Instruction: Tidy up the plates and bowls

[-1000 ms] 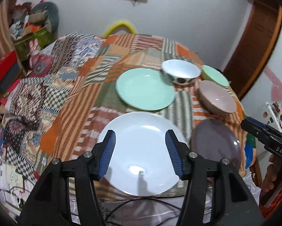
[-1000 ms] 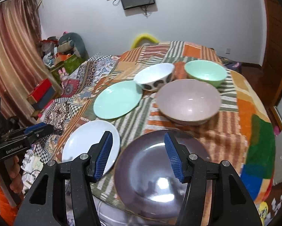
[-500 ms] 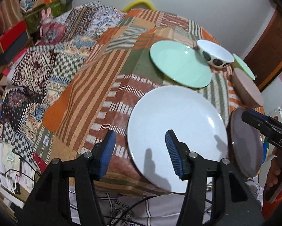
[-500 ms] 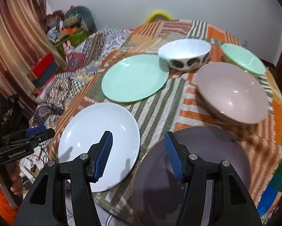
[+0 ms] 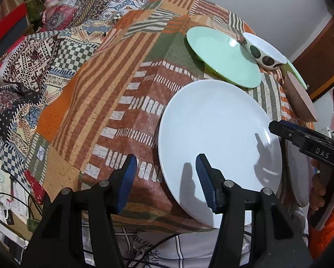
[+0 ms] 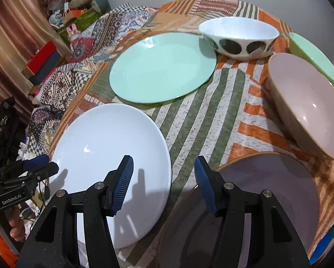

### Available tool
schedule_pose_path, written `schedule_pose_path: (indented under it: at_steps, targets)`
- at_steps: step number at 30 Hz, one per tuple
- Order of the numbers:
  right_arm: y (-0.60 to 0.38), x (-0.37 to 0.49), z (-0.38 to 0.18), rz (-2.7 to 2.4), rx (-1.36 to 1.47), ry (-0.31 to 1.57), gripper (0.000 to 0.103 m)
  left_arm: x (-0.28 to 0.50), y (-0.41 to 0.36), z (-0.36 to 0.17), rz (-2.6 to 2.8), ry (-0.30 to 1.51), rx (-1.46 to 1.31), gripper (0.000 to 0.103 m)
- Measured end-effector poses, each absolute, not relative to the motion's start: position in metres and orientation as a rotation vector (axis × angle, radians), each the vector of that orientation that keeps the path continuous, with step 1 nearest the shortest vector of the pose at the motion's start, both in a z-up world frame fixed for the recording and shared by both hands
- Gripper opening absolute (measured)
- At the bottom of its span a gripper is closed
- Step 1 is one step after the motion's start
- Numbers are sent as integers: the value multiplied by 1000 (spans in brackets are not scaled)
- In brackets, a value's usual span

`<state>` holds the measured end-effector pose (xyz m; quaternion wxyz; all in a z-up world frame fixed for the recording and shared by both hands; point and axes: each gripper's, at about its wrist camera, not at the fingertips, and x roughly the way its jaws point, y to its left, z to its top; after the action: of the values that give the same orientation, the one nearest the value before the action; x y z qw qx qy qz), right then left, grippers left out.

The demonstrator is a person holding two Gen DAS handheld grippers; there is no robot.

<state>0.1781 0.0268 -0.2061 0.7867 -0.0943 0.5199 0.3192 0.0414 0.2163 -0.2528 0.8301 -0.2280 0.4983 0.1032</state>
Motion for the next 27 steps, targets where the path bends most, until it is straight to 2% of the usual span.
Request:
schedule_pose_path:
  at_steps: [6,8,10,13,18,20,23,27]
  targets:
    - [29,182,-211,704,-207,1140,53,45,215,-257,194,1062,-491,54]
    - [31,183,-213,709,-216,1147,53,45,215,-258,188,1065,-499,50]
    - [32,183,-214,714,-225,1150,53,45,215,-260,180,1070,-507,43]
    - [33,183,-216,726,-238,1151,53,45,214,-262,168,1077,-515,39]
    - [39,184,-220,746,-263,1151,39,45,212,-265,153,1085,-527,31]
    - [40,184,-221,765,-249,1169,29,45,211,-265,149,1087,-530,28]
    - [38,185,-220,745,-235,1166,24,46,211,-264,157,1090,-531,27]
    - [34,184,-216,734,-206,1167,23,46,208,-258,178,1088,-503,27]
